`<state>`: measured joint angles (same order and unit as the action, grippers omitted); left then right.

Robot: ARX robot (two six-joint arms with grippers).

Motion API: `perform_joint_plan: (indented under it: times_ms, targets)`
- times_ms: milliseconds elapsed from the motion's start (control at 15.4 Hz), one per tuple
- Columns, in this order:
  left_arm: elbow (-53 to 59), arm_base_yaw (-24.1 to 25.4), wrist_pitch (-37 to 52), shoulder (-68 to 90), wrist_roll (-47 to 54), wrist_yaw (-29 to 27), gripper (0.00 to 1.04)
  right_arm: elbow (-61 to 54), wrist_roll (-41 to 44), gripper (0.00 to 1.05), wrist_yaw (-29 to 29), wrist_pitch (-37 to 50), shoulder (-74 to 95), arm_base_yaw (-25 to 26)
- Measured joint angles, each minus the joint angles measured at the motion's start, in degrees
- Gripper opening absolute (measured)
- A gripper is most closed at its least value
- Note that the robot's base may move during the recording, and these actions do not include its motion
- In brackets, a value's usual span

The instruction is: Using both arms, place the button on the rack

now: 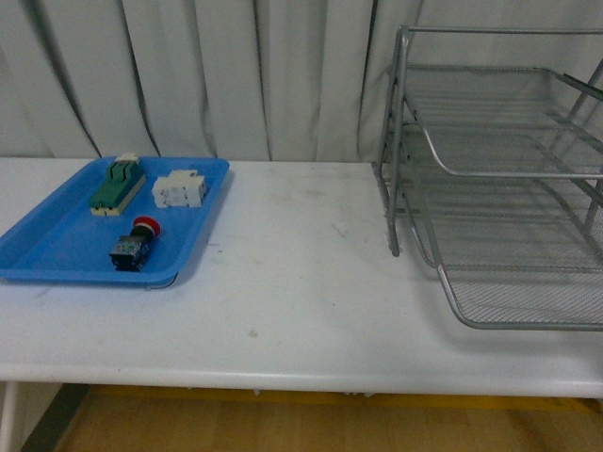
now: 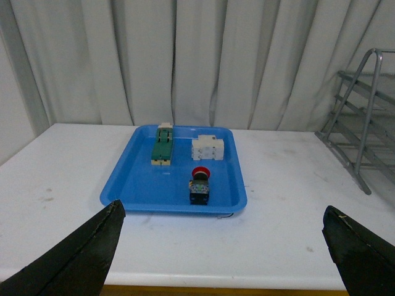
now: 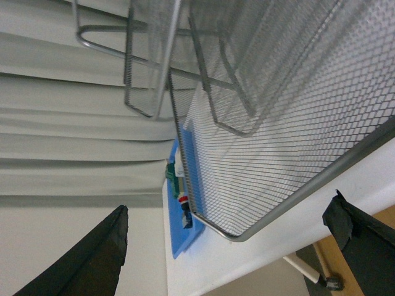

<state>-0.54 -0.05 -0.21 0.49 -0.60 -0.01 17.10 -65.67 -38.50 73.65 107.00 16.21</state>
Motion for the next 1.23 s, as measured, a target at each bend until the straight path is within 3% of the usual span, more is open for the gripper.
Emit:
perform_joint_plan:
  times_ms: [259,324,453,583,777,906,971,1036,1230]
  targets:
    - [0.0,0.0,0.0,0.0,0.0,0.0,0.98,-7.8,-2.8,0.98,-6.6,-0.4,-21.9,5.1]
    - [0.0,0.0,0.0,0.0,0.0,0.0,0.98,-9.4,4.8,0.89,2.7,-9.1,-32.0,3.1]
    - [0.0,0.0,0.0,0.0,0.0,0.0,0.98,-15.3,33.9,0.64,19.2,-24.6,-51.5,0.7]
    - [0.0,0.0,0.0,0.0,0.0,0.0,0.98,-16.5,55.3,0.38,23.9,-40.0,-70.1,-1.6]
    - [0.0,0.0,0.0,0.0,0.0,0.0,0.98,-16.5,64.3,0.01,28.8,-50.7,-83.8,-6.8]
    - [0.0,0.0,0.0,0.0,0.0,0.0,0.98,-16.5,64.9,0.02,32.1,-55.1,-88.6,-9.7]
    - [0.0,0.0,0.0,0.0,0.0,0.0,0.98,-16.5,65.1,0.02,36.9,-57.0,-90.2,-14.0]
    - [0.0,0.0,0.0,0.0,0.0,0.0,0.98,-16.5,65.3,0.02,37.3,-57.9,-91.5,-16.7]
    - [0.0,0.0,0.0,0.0,0.0,0.0,0.98,-16.5,65.4,0.02,38.5,-60.7,-94.4,-16.2]
